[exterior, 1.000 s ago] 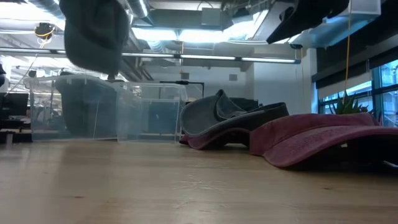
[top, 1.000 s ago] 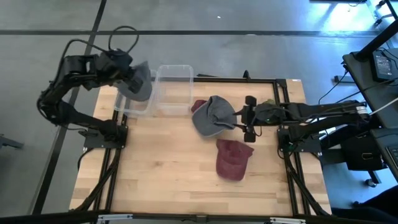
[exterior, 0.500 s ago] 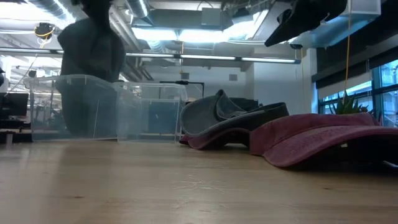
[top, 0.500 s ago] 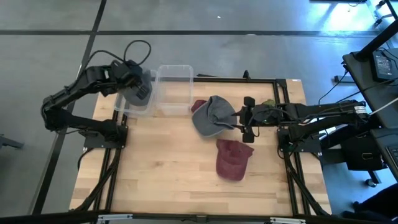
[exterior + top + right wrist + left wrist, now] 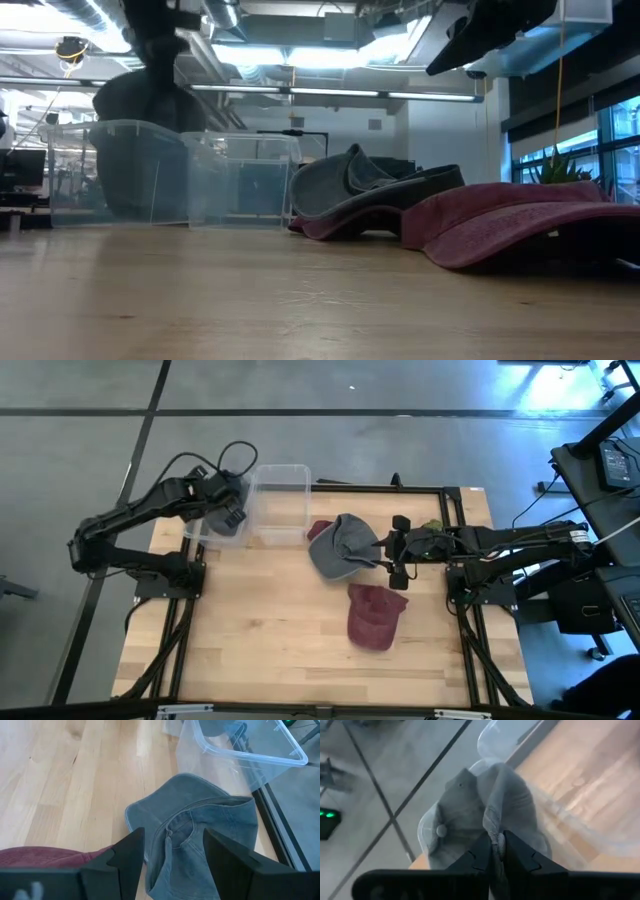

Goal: Pick & Place hat
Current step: Put the bottom gray cap into the left transparent bin

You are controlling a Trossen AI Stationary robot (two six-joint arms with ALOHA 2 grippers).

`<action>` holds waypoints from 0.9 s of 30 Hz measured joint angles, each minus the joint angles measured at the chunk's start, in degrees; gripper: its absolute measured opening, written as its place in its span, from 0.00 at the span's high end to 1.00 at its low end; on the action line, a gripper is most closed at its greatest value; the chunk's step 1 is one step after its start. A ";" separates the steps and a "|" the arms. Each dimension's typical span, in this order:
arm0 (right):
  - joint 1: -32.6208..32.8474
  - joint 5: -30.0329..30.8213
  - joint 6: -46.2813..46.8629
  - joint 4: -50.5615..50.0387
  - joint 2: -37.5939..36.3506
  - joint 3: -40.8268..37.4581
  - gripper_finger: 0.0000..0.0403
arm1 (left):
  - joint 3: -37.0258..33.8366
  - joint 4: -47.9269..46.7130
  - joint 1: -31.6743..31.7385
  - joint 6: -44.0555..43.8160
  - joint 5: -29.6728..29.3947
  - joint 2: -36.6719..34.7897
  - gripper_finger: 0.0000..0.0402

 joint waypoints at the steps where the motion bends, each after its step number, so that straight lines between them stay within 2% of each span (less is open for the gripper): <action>1: 0.00 0.00 0.03 0.01 0.00 0.00 0.50 | -0.94 0.37 0.35 -0.07 -1.11 0.04 0.94; 4: 0.00 0.01 0.02 -0.01 0.00 0.00 0.50 | -4.04 1.51 1.23 -0.71 -4.20 0.00 0.94; 8: 0.00 0.01 0.17 -0.03 0.00 0.00 0.50 | -6.68 1.73 2.28 -2.25 -4.16 0.00 0.94; 14: 0.00 0.02 0.15 -0.03 0.00 0.00 0.50 | -8.52 1.44 4.04 -3.09 1.65 0.19 0.92; 19: 0.00 0.02 -0.04 -0.03 0.00 0.00 0.50 | -8.52 1.43 4.48 -3.75 -2.90 0.15 0.91; 27: 0.01 0.00 -0.02 -0.03 0.00 0.00 0.50 | -8.52 1.40 4.47 -0.17 -5.07 0.15 0.84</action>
